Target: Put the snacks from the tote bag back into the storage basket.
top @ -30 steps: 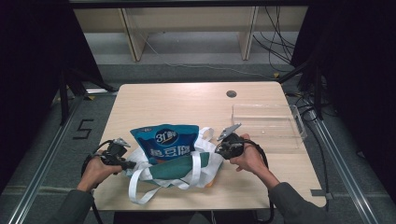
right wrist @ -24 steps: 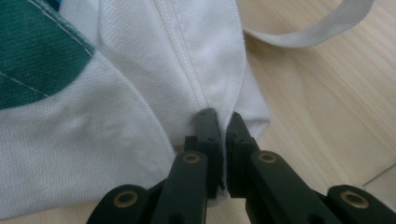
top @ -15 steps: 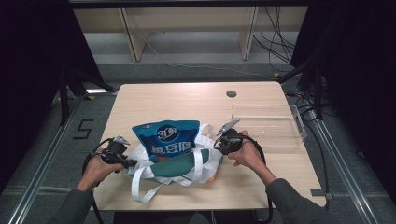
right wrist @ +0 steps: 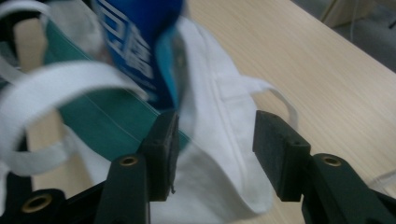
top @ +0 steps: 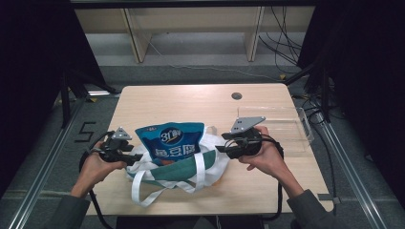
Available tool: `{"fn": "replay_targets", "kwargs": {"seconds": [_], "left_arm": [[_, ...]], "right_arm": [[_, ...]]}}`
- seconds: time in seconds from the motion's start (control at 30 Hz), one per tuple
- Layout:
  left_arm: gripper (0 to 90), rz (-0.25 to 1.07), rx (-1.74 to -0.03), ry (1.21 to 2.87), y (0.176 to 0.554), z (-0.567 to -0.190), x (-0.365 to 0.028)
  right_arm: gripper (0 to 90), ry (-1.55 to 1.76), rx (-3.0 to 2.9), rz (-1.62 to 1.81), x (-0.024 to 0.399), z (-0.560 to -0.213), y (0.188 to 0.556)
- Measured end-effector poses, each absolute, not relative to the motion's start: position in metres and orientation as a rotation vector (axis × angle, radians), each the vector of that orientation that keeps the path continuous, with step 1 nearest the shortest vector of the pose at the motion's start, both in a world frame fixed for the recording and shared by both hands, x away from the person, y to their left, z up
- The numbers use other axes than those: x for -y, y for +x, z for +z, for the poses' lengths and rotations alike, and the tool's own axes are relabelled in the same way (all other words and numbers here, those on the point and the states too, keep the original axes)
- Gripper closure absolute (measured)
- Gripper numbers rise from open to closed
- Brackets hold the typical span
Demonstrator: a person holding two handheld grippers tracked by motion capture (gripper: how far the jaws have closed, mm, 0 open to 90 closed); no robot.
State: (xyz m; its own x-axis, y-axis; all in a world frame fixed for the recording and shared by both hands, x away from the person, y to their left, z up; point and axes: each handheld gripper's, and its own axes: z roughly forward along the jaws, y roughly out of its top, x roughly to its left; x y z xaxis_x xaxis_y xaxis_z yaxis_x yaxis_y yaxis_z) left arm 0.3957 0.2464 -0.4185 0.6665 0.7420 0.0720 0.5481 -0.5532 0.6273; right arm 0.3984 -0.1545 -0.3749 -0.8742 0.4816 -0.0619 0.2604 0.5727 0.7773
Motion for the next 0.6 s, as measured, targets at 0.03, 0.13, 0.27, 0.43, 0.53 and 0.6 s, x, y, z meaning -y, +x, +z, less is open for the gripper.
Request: {"fn": "replay_targets", "kwargs": {"seconds": [0.03, 0.13, 0.27, 0.43, 0.53, 0.6], "left_arm": [[48.0, 0.435, -0.988, 2.312, 0.395, -0.417, -0.245], [48.3, 0.430, -0.931, 2.352, 0.395, -0.415, -0.239], [47.6, 0.332, -0.933, 2.350, 0.397, -0.420, -0.234], [47.4, 0.309, -0.915, 2.396, 0.403, -0.431, -0.235], [45.8, 0.289, -0.927, 2.400, 0.407, -0.435, -0.238], [46.4, 0.267, -0.934, 2.406, 0.408, -0.435, -0.238]], "right_arm": [[49.6, 0.582, -2.543, 1.231, 0.150, -0.371, 0.395], [46.9, 0.486, -2.604, 1.272, 0.137, -0.371, 0.389], [40.5, 0.441, -2.716, 1.207, 0.120, -0.386, 0.394], [50.7, 0.395, -2.809, 1.127, 0.118, -0.398, 0.395], [75.0, 0.310, -2.895, 1.014, 0.116, -0.410, 0.391], [84.6, 0.271, -2.944, 0.944, 0.113, -0.422, 0.388]]}}
